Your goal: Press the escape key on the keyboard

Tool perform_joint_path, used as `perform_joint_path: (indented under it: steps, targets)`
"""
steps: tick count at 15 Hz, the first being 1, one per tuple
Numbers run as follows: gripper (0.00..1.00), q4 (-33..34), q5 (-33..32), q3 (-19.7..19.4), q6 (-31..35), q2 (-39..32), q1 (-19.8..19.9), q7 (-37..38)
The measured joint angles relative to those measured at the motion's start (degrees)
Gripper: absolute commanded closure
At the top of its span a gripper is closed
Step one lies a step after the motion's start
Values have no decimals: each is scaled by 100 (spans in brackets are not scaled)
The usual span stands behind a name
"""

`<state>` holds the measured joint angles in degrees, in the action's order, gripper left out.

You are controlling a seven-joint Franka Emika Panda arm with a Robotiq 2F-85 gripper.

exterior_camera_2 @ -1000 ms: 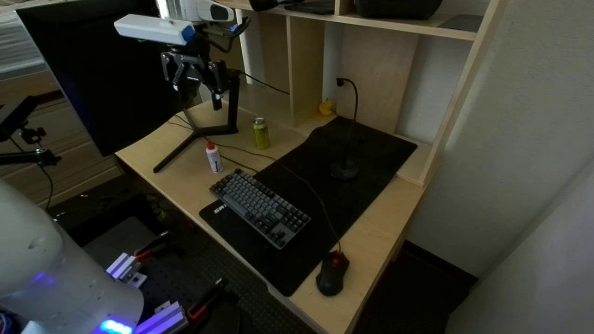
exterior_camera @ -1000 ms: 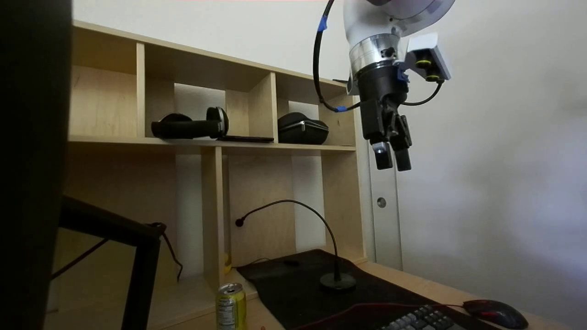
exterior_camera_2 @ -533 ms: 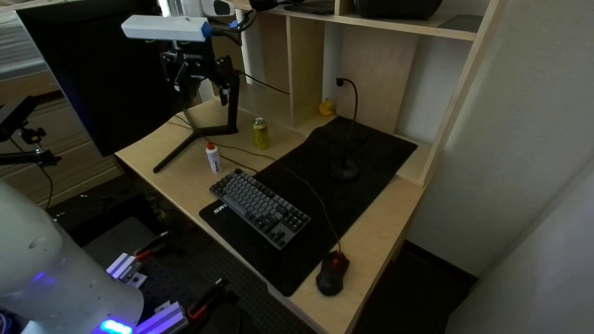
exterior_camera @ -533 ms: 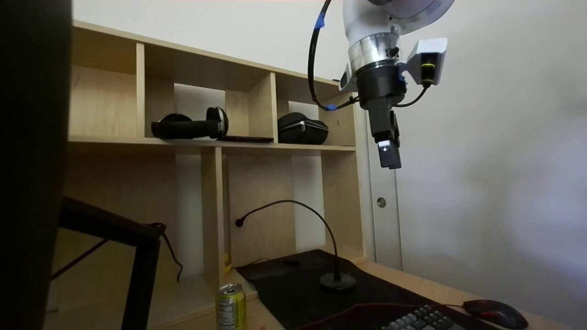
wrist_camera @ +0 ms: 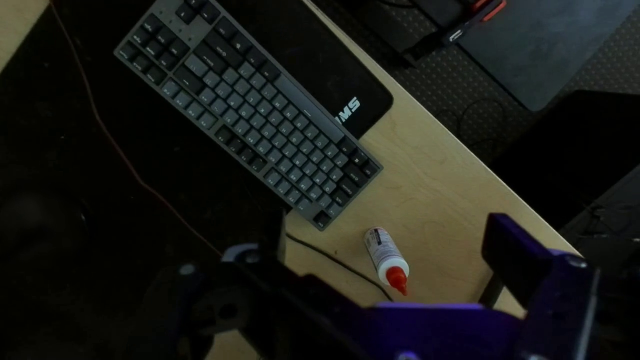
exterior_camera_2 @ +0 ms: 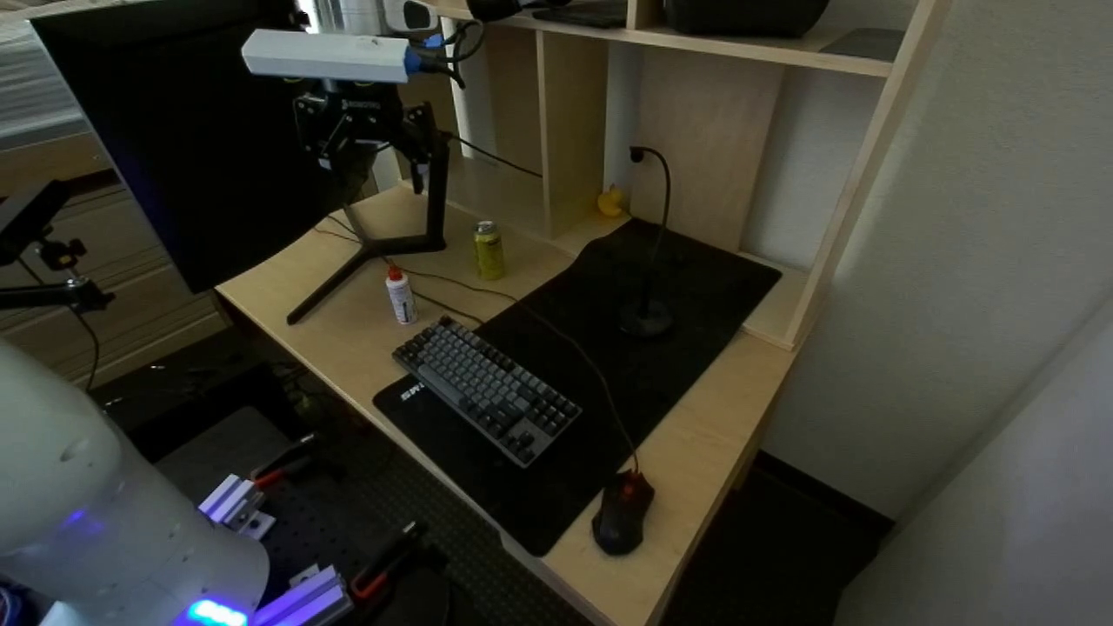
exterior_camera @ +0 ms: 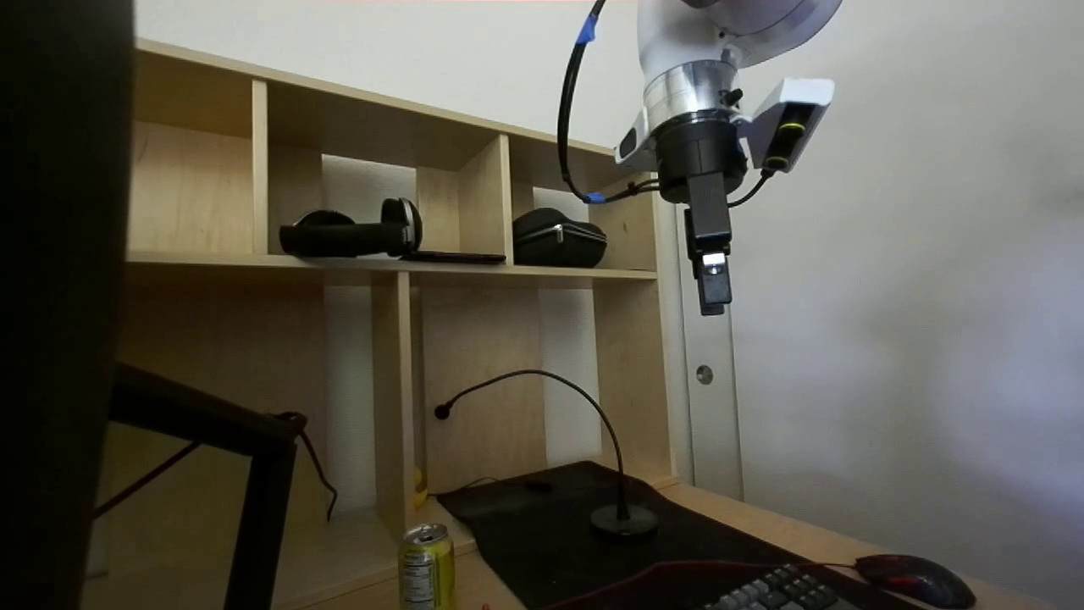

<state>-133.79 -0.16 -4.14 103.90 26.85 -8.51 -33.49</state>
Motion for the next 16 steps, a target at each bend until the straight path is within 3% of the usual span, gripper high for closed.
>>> perform_joint_path:
  steps: [6, 11, 16]
  targets:
    - [0, -45, -436, 0, 850, 1, -34, -1200]
    - [0, -99, 33, -132, 1168, 8, -189, -2392]
    - [0, -99, 80, -141, 1175, -68, -188, -2488]
